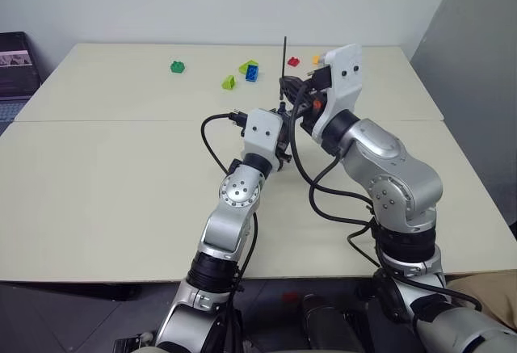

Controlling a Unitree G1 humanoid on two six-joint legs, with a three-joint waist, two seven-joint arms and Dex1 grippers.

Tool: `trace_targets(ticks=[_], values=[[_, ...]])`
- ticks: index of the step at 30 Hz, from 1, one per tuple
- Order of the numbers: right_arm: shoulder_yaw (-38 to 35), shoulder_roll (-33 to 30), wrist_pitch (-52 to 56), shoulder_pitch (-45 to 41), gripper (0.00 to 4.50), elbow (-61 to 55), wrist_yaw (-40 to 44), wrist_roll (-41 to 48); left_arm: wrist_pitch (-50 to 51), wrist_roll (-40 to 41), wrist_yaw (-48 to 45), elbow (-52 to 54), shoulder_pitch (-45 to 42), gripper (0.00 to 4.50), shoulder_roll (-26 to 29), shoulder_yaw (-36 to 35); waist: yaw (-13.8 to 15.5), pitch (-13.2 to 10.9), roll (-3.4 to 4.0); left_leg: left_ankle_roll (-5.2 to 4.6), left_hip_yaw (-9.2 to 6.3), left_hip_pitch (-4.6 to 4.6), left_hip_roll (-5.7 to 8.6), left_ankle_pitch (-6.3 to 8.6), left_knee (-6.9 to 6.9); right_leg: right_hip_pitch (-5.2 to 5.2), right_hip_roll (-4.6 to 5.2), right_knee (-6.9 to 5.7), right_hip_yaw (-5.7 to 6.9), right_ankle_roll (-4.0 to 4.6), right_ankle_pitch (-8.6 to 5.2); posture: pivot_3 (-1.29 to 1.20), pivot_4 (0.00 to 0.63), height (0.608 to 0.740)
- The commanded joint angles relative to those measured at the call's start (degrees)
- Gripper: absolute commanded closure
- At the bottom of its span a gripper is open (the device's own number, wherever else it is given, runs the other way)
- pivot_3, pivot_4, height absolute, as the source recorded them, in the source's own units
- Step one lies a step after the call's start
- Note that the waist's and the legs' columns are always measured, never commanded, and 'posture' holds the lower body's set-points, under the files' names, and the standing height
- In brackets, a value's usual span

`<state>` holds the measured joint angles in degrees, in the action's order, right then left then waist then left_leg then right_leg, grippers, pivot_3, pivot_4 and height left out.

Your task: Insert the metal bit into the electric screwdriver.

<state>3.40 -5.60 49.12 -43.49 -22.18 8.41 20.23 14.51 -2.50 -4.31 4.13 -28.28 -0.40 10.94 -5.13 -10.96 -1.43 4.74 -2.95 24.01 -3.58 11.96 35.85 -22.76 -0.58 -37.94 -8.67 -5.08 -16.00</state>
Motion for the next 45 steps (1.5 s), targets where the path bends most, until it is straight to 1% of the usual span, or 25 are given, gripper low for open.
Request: trace_targets(ticks=[1,21,27,45], values=[[-0.28,-0.19,-0.26,-0.51,4.50,-2.67,-0.28,-0.23,0.21,-1.64,0.79,0.64,0.32,2.88,0.36,-0.33,0.00,0.00,0.00,0.00,0.00,0.00,0.00,0.00,0.00,-0.01,0.00,0.00,0.00,0.00,0.00,0.00,0.150,0.740],[0.05,0.08,-2.31,0.90,4.50,-1.75,0.83,-1.12,0.12,-1.63,0.51,1.09,0.71,2.88,0.01,0.40,0.01,0.00,0.00,0.00,0.01,0.12,0.00,0.00,-0.02,-0.15,0.00,0.00,-0.02,0.00,0.00,0.00,0.150,0.740],[0.04,0.13,-2.70,0.57,4.50,-1.11,1.17,-1.10,0.23,-1.62,0.36,1.26,0.82,2.88,-0.01,0.51,0.02,0.00,0.00,0.00,0.01,0.40,0.00,0.00,0.00,-0.44,0.00,-0.03,-0.01,0.00,0.02,0.00,0.150,0.740],[0.19,-0.31,-1.83,1.50,4.50,-0.54,1.32,-1.81,0.49,-1.76,0.81,1.84,1.30,2.88,-0.44,0.54,0.06,0.00,0.00,0.00,0.01,0.43,0.00,0.00,0.00,-0.45,0.00,-0.02,0.00,0.00,0.02,0.00,0.150,0.740]])
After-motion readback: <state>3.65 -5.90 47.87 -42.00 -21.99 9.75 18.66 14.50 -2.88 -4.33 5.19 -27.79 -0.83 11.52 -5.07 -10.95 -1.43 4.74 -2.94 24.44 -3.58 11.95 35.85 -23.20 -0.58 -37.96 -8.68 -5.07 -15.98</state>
